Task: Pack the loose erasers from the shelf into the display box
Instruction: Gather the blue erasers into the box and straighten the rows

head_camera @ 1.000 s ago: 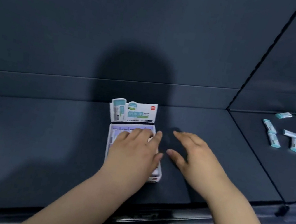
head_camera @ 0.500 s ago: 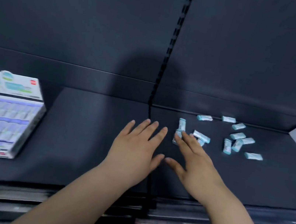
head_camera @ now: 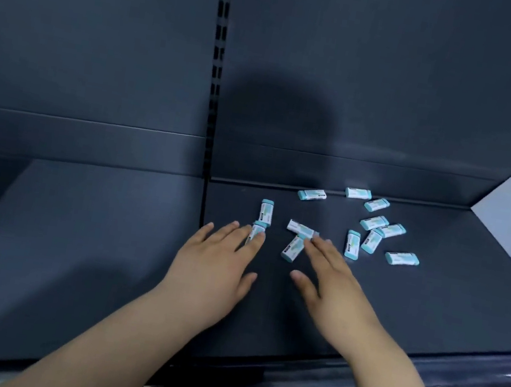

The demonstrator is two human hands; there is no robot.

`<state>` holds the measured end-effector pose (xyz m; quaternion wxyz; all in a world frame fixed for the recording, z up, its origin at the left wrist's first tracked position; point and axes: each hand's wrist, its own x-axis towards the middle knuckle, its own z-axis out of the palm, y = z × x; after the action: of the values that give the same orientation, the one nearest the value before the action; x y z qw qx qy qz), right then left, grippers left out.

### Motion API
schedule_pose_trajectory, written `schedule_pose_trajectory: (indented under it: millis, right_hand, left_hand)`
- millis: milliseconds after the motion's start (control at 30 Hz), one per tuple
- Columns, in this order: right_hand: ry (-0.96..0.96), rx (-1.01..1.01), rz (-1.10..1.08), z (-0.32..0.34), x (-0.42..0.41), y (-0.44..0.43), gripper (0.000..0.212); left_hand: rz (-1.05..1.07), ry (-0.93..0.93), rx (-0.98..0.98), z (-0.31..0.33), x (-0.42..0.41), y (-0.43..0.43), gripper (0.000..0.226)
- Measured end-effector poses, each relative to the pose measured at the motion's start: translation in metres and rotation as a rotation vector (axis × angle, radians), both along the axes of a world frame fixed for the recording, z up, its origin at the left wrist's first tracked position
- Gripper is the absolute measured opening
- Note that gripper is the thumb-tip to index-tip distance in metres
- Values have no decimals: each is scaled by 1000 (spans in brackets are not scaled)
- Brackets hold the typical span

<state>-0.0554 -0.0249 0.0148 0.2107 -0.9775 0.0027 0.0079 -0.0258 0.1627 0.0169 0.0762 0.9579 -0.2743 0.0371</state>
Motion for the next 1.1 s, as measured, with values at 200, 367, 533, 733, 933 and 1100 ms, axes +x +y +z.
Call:
schedule_pose_trajectory:
  millis: [200, 367, 533, 733, 933, 1100]
  right_hand:
    - [6, -67, -275, -9, 18, -104, 46]
    - [109, -137, -207, -11, 50, -188, 42]
    - [88, -36, 10, -4, 60, -213, 28]
    - [83, 220, 176, 0, 62, -203, 31]
    - [114, 409, 233, 0, 73, -205, 20]
    - [86, 376, 335, -4, 84, -199, 16]
  left_hand:
    - [32, 12, -13, -1, 7, -39, 59]
    - [121, 7, -79, -1, 15, -98, 57]
    - [109, 145, -207, -3, 25, -161, 54]
    - [109, 224, -457, -7, 36, -209, 52]
    - [191, 216, -541, -5, 32, -211, 23]
    - [297, 261, -462, -7, 17, -201, 17]
